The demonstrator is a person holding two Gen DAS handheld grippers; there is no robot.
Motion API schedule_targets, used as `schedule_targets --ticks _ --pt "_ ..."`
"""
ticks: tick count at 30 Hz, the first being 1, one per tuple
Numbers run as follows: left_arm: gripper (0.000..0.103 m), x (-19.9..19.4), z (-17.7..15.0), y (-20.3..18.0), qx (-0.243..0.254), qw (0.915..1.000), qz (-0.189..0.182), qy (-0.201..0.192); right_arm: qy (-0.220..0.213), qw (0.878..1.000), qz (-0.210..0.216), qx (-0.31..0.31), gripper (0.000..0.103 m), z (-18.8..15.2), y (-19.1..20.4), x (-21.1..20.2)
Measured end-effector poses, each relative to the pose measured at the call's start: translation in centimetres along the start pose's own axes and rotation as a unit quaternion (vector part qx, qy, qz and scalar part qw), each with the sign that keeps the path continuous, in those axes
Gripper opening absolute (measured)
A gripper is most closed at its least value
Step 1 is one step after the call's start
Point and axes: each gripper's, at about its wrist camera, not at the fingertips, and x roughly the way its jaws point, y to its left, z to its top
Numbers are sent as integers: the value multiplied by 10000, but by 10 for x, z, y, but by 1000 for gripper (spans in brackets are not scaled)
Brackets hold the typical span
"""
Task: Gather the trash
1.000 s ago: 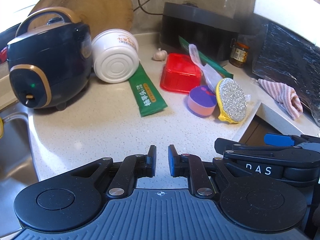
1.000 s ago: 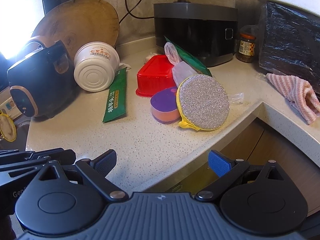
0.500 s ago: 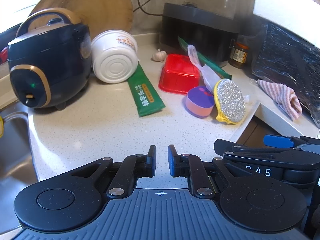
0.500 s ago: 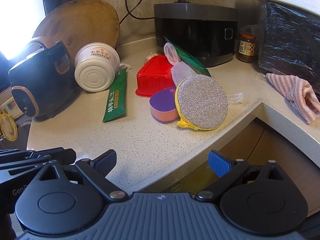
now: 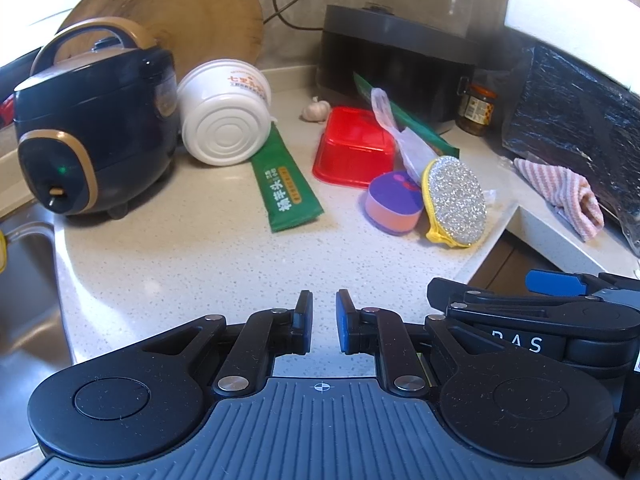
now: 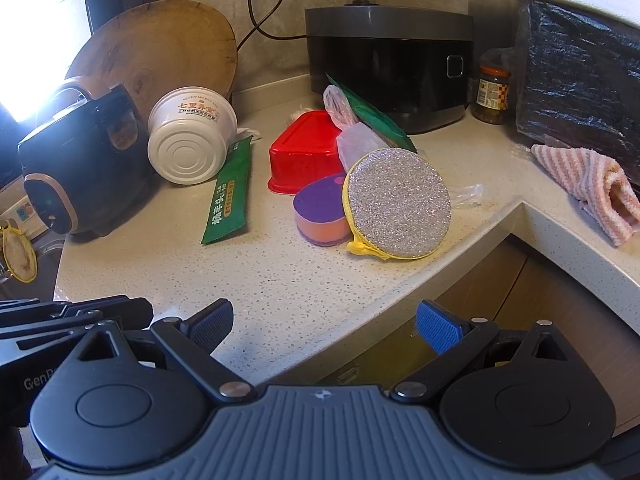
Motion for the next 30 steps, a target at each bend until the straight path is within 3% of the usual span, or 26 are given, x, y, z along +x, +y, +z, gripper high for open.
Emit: schedule_targets --ticks 16,20,26,30 --pt "16 1 4 -4 -86 9999 69 6 14 9999 137 -36 99 4 -13 5" --pt "16 8 12 0 -330 9994 -9 -64 -129 9994 234 -203 99 13 -19 9" --pt "17 22 32 29 -1384 9869 -821 -63 -705 9919 893 -572 99 76 -28 26" --pt "17 20 40 46 -1719 9838 -503 -8 -690 9838 1554 -572 99 150 -16 65"
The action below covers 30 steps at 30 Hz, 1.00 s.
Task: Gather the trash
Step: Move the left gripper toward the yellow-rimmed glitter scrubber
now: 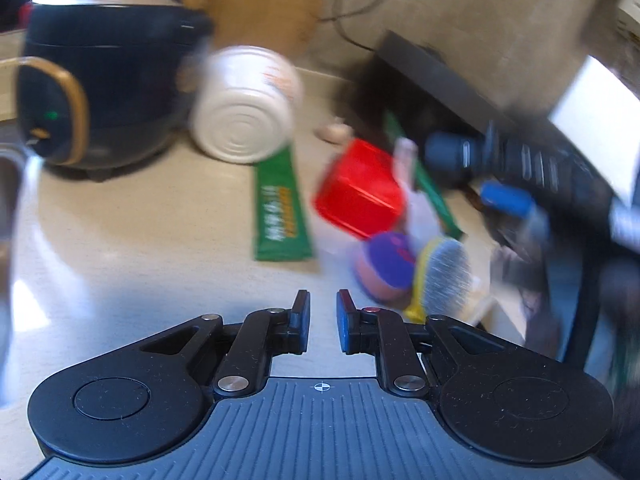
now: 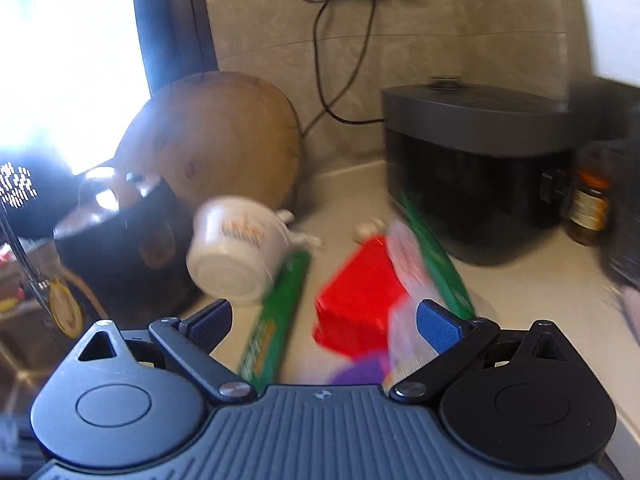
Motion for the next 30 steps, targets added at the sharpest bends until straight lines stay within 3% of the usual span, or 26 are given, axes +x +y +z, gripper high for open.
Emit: schedule_targets --ticks 2,6,9,11,17,20,24,30 --pt "17 -9 0 10 -105 9998 137 -100 201 9993 312 31 99 32 2 37" --pt "17 -20 0 37 -191 9992 276 -216 609 9977 286 75 99 75 22 109" --pt "17 -23 4 58 22 9989 317 -357 477 9987 -62 -158 99 93 42 145" --pt "17 -22 11 75 -96 9987 317 -392 504 9977 -365 -280 99 102 54 168" --pt "17 -15 37 124 -413 9982 37 -431 1254 9871 -967 -225 97 107 54 241" --pt "17 -5 50 140 -425 9985 -86 -340 1455 9853 -881 169 97 94 36 238" --pt "17 10 69 148 -516 9975 -439 -204 1808 9795 -359 816 97 71 12 209" --pt "17 20 98 127 -350 9962 -734 -318 1957 9776 -94 773 97 42 11 161"
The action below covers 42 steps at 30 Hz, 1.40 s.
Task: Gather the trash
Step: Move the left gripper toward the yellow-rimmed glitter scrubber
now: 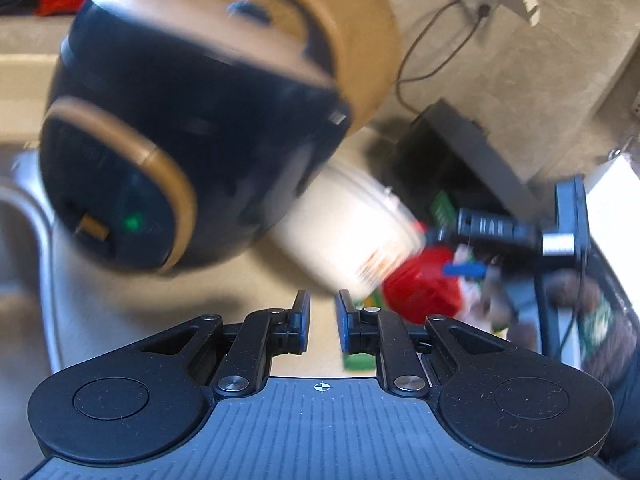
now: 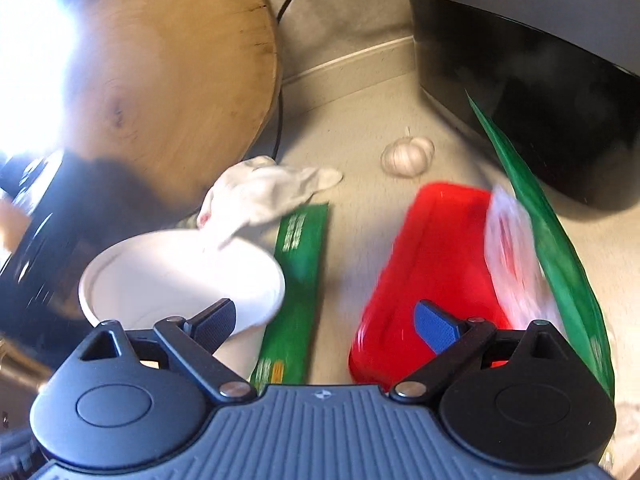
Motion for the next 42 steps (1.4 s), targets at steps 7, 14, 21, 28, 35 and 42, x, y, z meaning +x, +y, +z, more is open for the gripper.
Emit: schedule_targets --ticks 7,14,21,28,35,42 --pt "17 6 22 -36 147 9985 280 -453 -51 9996 275 30 97 -27 -16 -12" --pt "17 16 30 -69 426 9936 923 -495 -453 9972 591 -90 97 -36 -25 -25" --pt "17 30 45 -84 278 9917 1096 -618 -885 9928 772 -239 97 -13 -15 -19" --pt "17 62 52 -80 349 9782 1964 -586 -607 9940 803 -419 97 6 2 27" --pt "19 60 23 -55 102 9832 1813 -173 -93 9833 1817 27 97 -15 -3 31" --pt "22 29 -3 -31 -212 9913 1296 89 365 9675 2464 439 97 -54 7 17"
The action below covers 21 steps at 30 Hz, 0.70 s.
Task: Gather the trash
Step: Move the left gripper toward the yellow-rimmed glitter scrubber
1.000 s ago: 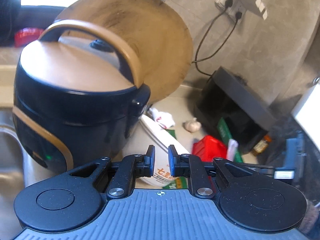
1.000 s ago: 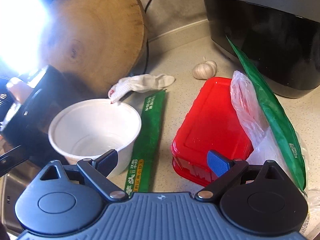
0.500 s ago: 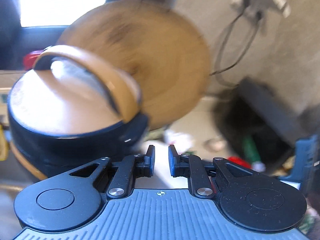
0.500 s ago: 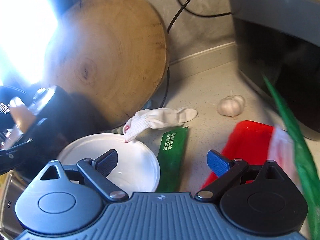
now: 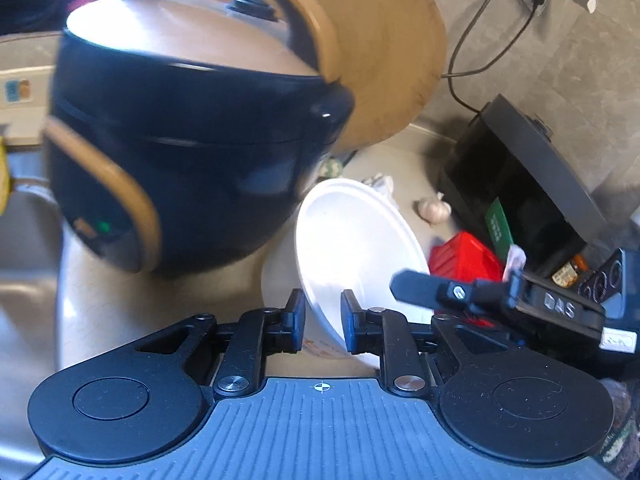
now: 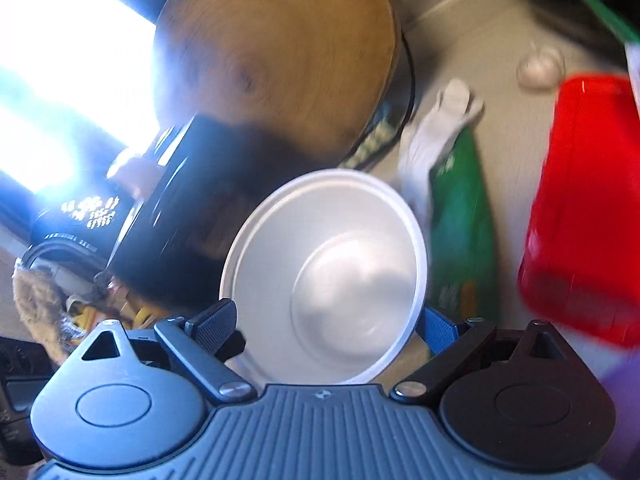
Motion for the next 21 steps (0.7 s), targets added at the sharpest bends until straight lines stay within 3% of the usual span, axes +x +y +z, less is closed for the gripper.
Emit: schedule_targets --ticks 6,9,11,13,16,21 --pt "22 -21 -11 13 147 9996 233 -108 109 9997 113 -177 96 -35 20 -16" --pt "22 -38 -10 3 483 9959 389 -662 -405 9950 -544 -734 96 -44 31 -45" --pt "22 -46 -5 -5 643 9934 283 -901 -867 9827 -1184 -1126 96 -48 37 -71" --pt "22 -49 0 -17 788 9922 -113 -962 -1292 9633 -1858 -1442 96 -51 38 -96" --pt "22 -41 0 -41 1070 9878 -919 -665 -1693 9383 -2592 -1539 96 -55 25 -129" --pt "22 -11 -27 -88 1765 9640 -1981 202 -1918 9398 -2827 -128 96 -64 -47 -176"
